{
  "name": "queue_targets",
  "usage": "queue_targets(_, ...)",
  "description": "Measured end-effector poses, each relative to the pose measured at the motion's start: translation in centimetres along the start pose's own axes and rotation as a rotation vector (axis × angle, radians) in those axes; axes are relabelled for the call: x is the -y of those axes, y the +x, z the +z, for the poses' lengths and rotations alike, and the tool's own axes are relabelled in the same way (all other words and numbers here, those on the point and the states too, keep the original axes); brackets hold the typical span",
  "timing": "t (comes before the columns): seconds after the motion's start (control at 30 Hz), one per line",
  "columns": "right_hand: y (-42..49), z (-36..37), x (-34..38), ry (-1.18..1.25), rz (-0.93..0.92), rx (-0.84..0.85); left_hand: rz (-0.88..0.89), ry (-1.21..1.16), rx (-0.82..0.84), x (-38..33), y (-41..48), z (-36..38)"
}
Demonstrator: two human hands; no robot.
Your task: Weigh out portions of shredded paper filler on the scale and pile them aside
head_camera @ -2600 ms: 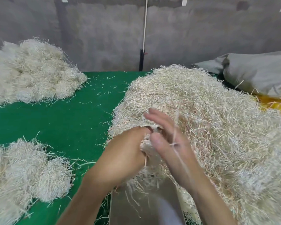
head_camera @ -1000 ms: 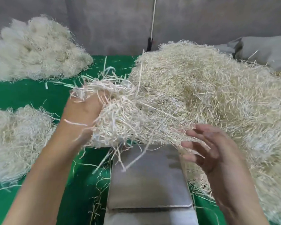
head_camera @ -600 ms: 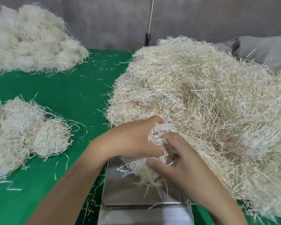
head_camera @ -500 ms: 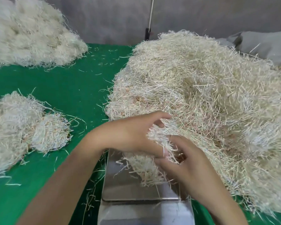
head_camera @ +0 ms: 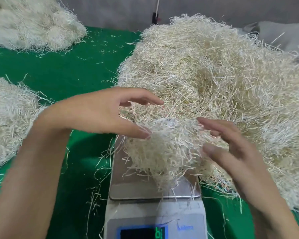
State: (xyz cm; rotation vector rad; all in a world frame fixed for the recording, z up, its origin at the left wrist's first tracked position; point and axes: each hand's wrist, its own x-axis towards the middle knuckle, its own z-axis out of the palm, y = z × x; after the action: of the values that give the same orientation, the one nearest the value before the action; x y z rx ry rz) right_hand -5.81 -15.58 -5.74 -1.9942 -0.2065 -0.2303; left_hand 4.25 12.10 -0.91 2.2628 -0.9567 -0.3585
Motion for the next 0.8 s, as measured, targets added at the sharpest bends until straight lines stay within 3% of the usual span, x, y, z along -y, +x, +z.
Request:
queue_targets(0.2, 0.9, -0.4, -1.1, 0.326, -0.083, -0.358, 0.129, -0.222, 0.032, 0.2, 0.0, -0.1)
queue_targets(0.47, 0.7, 0.1, -1.0, 0.304, -0.054, -0.358, 0.024, -0.2, -0.086, 0.0, 0.9, 0.8)
queue_targets(0.8, 0.4, 0.5, -0.6, 0.302, -0.061, -0.318, 0.025, -0.211, -0.203, -1.3, 1.0, 1.0)
